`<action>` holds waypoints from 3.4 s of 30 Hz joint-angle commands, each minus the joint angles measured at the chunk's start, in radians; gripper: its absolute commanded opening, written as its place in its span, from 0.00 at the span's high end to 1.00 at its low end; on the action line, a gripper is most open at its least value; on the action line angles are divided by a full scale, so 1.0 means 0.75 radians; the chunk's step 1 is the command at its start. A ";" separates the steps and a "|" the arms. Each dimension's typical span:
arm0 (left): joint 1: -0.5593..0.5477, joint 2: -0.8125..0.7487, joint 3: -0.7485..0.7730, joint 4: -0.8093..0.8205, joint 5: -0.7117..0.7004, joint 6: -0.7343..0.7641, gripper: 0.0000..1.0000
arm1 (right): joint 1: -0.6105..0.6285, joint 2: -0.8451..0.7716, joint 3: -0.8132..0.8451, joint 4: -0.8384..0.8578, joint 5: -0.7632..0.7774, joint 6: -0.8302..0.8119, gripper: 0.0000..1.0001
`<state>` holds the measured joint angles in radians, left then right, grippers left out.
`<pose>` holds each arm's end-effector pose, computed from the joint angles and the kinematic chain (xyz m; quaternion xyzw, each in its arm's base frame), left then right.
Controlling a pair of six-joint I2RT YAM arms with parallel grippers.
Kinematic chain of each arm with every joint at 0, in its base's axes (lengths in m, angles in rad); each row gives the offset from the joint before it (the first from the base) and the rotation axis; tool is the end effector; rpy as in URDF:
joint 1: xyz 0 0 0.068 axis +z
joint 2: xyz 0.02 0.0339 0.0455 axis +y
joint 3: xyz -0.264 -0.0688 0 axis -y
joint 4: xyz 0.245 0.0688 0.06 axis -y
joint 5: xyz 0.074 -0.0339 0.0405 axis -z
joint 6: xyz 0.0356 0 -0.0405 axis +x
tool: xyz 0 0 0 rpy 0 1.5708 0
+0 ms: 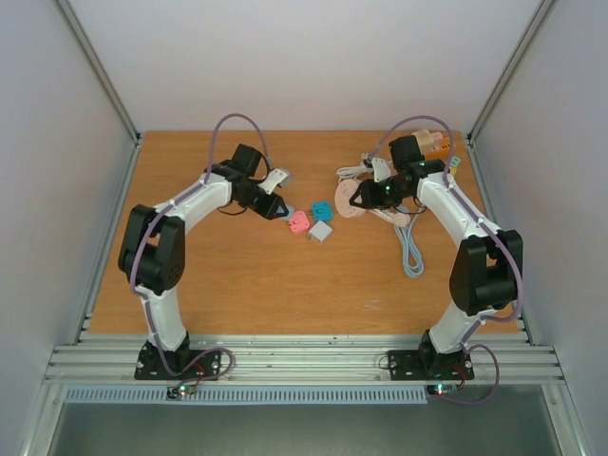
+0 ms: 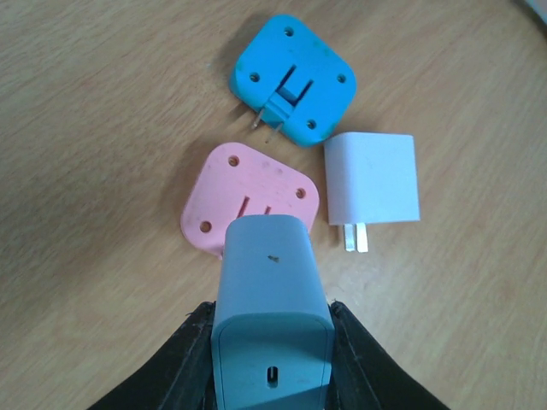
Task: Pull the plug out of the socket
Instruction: Place the plug at the center of the board, then place the socket at the center of the board.
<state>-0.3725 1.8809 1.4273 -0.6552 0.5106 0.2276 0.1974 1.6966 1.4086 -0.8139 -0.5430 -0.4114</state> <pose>0.3606 -0.1596 0.2174 0.3336 0.8827 -0.2612 0.2032 0.3418 0.0871 0.2702 -0.3403 0.8753 0.2354 0.2504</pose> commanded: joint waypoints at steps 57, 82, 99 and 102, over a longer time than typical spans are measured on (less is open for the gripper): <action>0.108 -0.041 0.141 -0.112 0.999 0.099 0.01 | 0.127 -0.145 -0.055 0.024 -0.662 -0.214 0.99; -0.029 -0.084 0.125 -0.394 1.054 0.367 0.69 | 0.197 -0.164 -0.064 -0.020 -0.743 -0.319 0.99; 0.115 -0.193 -0.007 -0.057 0.957 0.069 1.00 | 0.159 -0.206 -0.056 0.071 -0.377 -0.225 0.02; 0.200 -0.240 -0.070 0.057 0.867 -0.069 1.00 | 0.121 -0.222 -0.071 0.122 -0.257 -0.176 0.02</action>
<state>-0.2977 1.7851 1.4113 -0.8501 1.2072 0.3576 0.3218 1.5784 1.3575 -0.7921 -0.8883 -0.6056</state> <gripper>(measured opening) 0.299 0.985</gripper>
